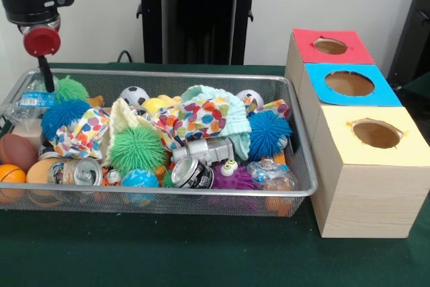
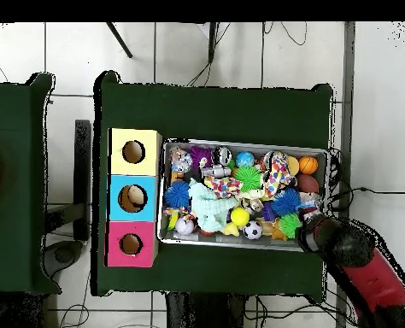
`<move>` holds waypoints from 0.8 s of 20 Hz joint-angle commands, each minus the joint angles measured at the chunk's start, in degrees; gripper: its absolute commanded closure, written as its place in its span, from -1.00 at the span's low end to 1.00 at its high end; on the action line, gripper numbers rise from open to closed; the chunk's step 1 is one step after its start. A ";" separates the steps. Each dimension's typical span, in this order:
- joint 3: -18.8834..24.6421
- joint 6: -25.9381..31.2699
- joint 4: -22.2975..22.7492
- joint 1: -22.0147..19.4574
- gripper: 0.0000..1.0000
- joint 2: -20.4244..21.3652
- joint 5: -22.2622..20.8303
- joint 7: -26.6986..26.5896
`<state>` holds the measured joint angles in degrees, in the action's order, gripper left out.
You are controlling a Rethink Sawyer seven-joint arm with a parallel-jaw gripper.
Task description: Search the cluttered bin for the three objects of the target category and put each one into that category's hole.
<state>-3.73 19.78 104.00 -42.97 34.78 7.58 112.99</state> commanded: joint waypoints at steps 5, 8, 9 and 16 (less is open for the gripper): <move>7.44 0.68 -3.42 -1.49 -1.00 -3.58 -3.87 -0.77; 7.87 0.20 -4.24 -1.87 -1.00 -4.56 -4.31 -1.00; 8.06 0.16 -4.67 -2.09 -1.00 -4.99 -4.47 -1.24; 8.90 3.47 -7.80 -3.51 -1.00 -5.90 -5.50 -3.31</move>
<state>-1.68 19.78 102.94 -44.60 31.52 4.81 112.99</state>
